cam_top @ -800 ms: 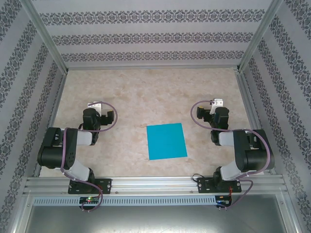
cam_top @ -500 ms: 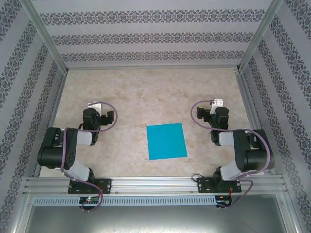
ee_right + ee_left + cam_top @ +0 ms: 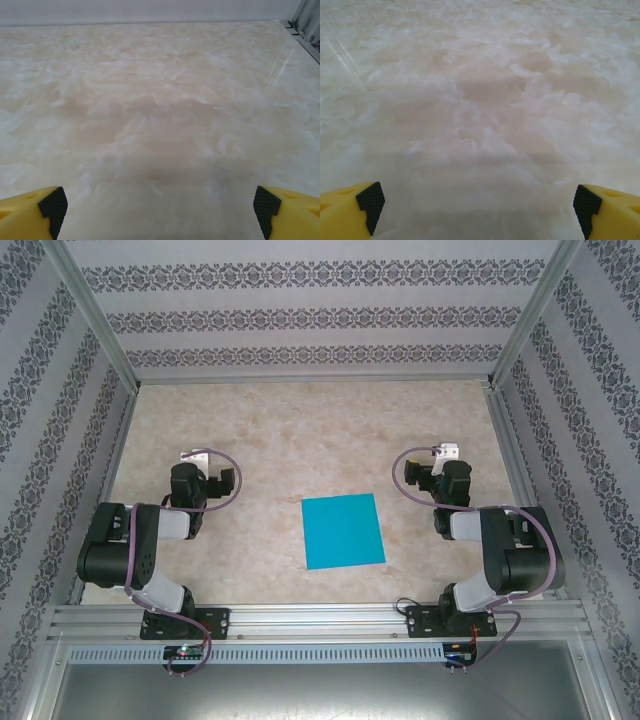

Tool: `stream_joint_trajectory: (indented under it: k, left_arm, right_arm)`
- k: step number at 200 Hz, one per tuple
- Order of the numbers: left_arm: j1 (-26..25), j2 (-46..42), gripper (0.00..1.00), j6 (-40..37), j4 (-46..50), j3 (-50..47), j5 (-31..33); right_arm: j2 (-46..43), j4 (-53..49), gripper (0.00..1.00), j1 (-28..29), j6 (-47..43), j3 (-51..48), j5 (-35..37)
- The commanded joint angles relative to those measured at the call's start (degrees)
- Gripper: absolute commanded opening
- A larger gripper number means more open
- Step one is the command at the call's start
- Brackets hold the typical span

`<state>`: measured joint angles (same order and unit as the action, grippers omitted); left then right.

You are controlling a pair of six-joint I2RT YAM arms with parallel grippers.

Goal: Fold a paper plane with a square sheet of paper (pick it up from the middle)
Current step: Move the square sheet of paper to the center of the table.

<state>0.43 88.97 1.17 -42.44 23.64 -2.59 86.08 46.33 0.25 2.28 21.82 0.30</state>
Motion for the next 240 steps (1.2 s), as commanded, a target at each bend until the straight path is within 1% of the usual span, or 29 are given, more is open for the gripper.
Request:
stream_joint_trajectory:
  k: [1, 12, 21, 28, 43, 56, 74, 86, 98, 108, 117, 129, 159, 187, 211, 240]
  left_arm:
    - [-0.62, -5.91, 1.00, -1.69, 5.93, 3.42, 0.75]
    - [-1.16, -9.33, 1.00, -1.45, 12.39, 5.65, 2.22]
    - [-1.52, -11.62, 1.00, -0.71, 15.83, 6.83, 2.59]
    - [-1.74, -13.25, 1.00, 1.37, 18.09, 7.75, 2.48]
    - [-2.15, -17.04, 1.00, 6.24, 24.26, 10.38, -0.23]
    - [-2.81, -19.79, 1.00, 10.12, 32.10, 13.52, -2.28]
    - [-3.37, -21.80, 1.00, 14.58, 43.01, 18.00, -6.75]
    - [-3.56, -22.49, 1.00, 16.52, 49.91, 20.44, -10.75]
    - [-4.00, -23.38, 1.00, 18.91, 54.64, 21.64, -14.53]
    - [-4.43, -24.31, 1.00, 20.47, 56.94, 21.76, -18.12]
    - [-5.14, -25.20, 1.00, 21.94, 58.40, 21.23, -19.74]
    - [-5.81, -25.90, 1.00, 23.26, 60.46, 20.76, -22.06]
    - [-7.65, -26.52, 1.00, 26.20, 64.26, 18.97, -26.15]
    - [-9.87, -28.12, 1.00, 29.46, 64.02, 16.05, -28.95]
    - [-10.71, -29.84, 1.00, 30.18, 64.87, 13.91, -29.88]
    - [-10.73, -30.96, 1.00, 30.12, 65.76, 12.21, -30.62]
  right_arm:
    - [-5.99, -5.72, 0.98, 0.56, -2.30, 2.94, -3.14]
    - [-10.96, -13.97, 0.98, 0.78, -2.65, 5.27, -6.09]
    - [-14.81, -20.84, 0.98, 0.81, -1.32, 7.17, -8.44]
    - [-17.61, -24.70, 0.98, 1.05, -0.04, 8.41, -10.29]
    - [-23.11, -32.74, 0.98, 2.67, 2.23, 11.12, -13.08]
    - [-26.62, -39.86, 0.98, 4.79, 4.38, 13.28, -14.45]
    - [-30.27, -44.43, 0.98, 7.73, 8.55, 13.94, -17.46]
    - [-32.14, -47.86, 0.98, 10.47, 11.19, 14.14, -16.45]
    - [-34.14, -51.87, 0.98, 13.84, 12.74, 14.43, -13.21]
    - [-35.72, -54.78, 0.98, 16.71, 13.43, 14.43, -11.69]
    - [-37.24, -56.66, 0.98, 19.45, 14.11, 14.22, -10.64]
    - [-38.54, -60.29, 0.98, 23.24, 15.63, 14.47, -7.37]
    - [-38.35, -69.29, 0.98, 33.24, 19.78, 16.35, 3.13]
    - [-34.02, -73.40, 0.98, 42.42, 24.09, 17.81, 10.54]
    - [-27.44, -75.78, 0.98, 47.54, 26.92, 20.59, 12.25]
    - [-19.46, -75.67, 0.98, 48.42, 29.38, 23.43, 11.18]
